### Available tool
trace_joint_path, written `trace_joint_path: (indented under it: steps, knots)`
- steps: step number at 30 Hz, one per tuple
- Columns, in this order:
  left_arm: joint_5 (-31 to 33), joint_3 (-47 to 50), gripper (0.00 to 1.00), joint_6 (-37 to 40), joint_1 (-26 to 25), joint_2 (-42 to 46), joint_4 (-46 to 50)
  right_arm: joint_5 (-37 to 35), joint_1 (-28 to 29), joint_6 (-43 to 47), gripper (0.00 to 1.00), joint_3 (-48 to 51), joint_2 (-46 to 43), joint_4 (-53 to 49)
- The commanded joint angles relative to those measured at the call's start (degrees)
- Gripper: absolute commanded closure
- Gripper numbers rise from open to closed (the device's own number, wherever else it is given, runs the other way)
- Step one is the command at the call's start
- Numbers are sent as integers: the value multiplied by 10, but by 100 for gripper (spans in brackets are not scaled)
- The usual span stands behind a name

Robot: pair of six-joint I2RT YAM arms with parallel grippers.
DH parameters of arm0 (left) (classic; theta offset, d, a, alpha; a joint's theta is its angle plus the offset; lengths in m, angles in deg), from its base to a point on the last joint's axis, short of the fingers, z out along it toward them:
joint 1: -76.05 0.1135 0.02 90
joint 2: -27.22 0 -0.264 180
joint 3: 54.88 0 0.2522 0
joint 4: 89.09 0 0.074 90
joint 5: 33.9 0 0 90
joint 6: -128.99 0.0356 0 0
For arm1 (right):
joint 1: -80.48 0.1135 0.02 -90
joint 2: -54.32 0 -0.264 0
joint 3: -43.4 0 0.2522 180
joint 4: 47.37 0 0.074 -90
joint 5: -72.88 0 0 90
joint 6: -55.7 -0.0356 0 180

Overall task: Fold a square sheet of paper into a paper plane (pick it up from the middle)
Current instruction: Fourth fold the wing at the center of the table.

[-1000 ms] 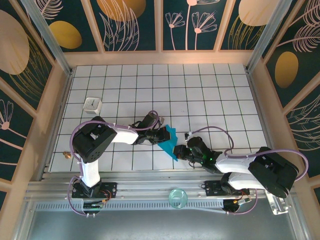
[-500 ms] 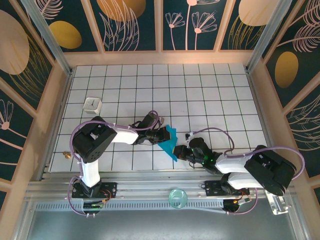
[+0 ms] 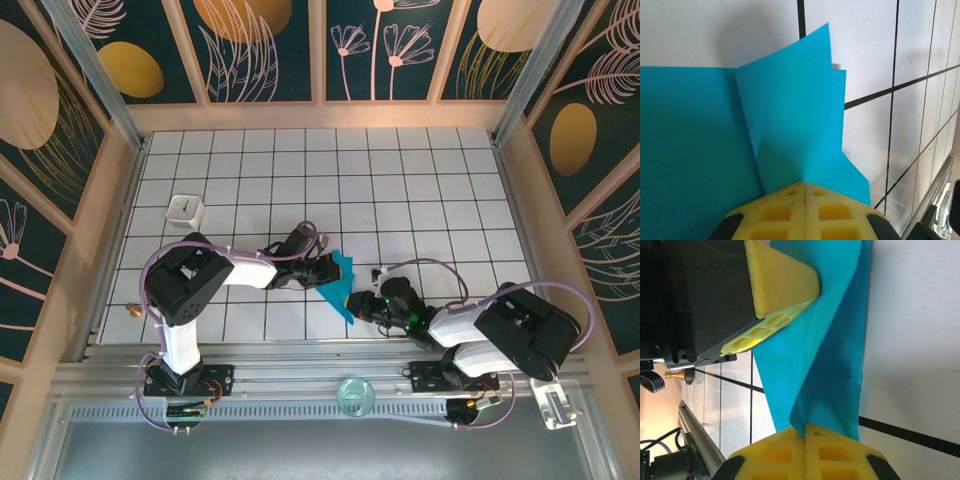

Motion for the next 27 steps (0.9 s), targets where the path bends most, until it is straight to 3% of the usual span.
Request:
trace_joint_path:
  steps: [1, 17, 27]
  knots:
    - [34, 6, 100, 14, 7, -25, 54, 31, -4, -15, 100, 17, 13, 26]
    - [36, 7, 100, 16, 7, -27, 56, 65, -15, -50, 100, 40, 97, 138]
    - [36, 7, 100, 18, 7, -27, 57, 67, -24, -64, 100, 42, 123, 130]
